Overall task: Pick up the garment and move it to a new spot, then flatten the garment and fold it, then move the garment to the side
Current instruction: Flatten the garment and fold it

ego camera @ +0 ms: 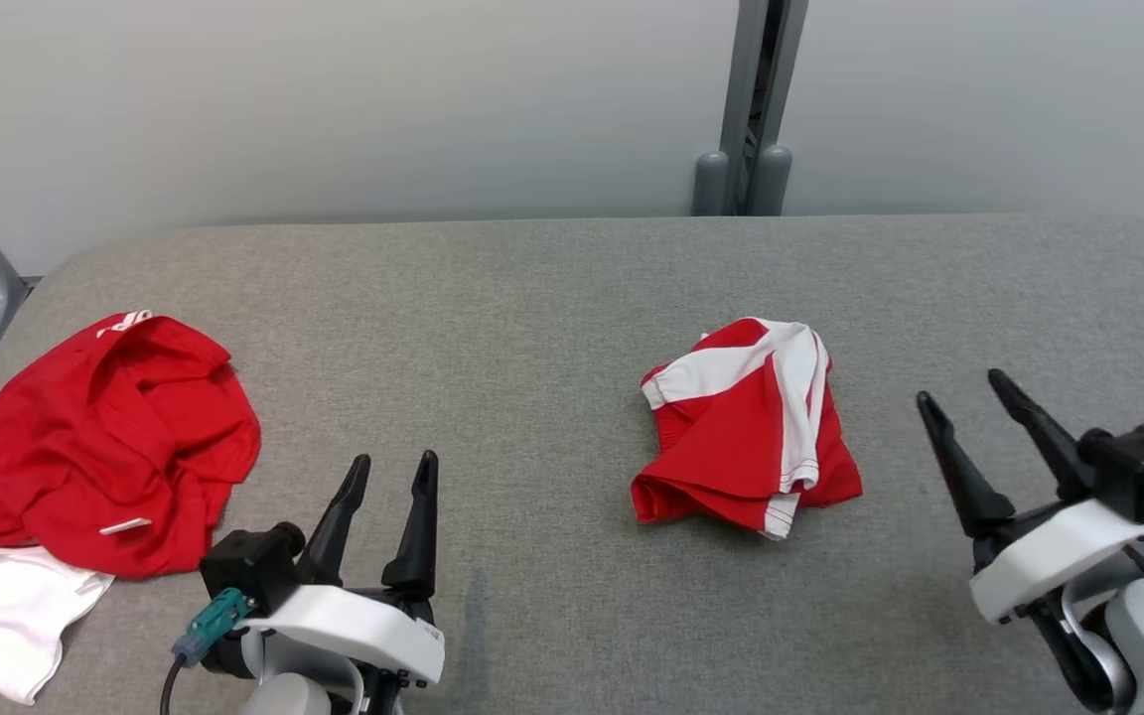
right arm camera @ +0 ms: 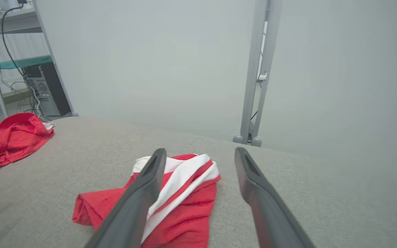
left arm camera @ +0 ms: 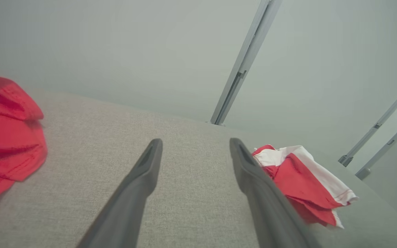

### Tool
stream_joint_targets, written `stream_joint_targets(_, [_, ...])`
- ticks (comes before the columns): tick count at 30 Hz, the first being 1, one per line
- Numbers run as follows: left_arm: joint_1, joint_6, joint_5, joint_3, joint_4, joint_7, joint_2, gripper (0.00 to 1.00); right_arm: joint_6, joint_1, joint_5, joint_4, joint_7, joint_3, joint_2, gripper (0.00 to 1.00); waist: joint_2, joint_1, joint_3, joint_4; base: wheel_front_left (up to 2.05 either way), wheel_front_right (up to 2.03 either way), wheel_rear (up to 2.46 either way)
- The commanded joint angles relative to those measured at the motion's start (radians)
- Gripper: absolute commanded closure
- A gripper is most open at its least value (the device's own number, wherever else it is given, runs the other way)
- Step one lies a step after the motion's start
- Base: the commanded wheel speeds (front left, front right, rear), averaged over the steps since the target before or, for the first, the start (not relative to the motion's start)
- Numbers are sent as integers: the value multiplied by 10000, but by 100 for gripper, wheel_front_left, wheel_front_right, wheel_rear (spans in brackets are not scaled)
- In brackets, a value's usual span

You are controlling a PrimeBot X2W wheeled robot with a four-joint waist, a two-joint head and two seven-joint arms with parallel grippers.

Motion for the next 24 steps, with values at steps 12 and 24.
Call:
stream_joint_targets(12, [461, -172, 468, 529, -1044, -7, 43, 0, -6, 2338, -3352, -1488, -96, -4043, 2154, 0, 0, 0, 251, -611, 0, 0, 0])
stream_joint_targets(24, [605, -347, 820, 476, -1284, -6, 43, 0, -5, 2738, -4133, -1781, -96, -4582, 2801, 0, 0, 0, 497, -455, 0, 0, 0])
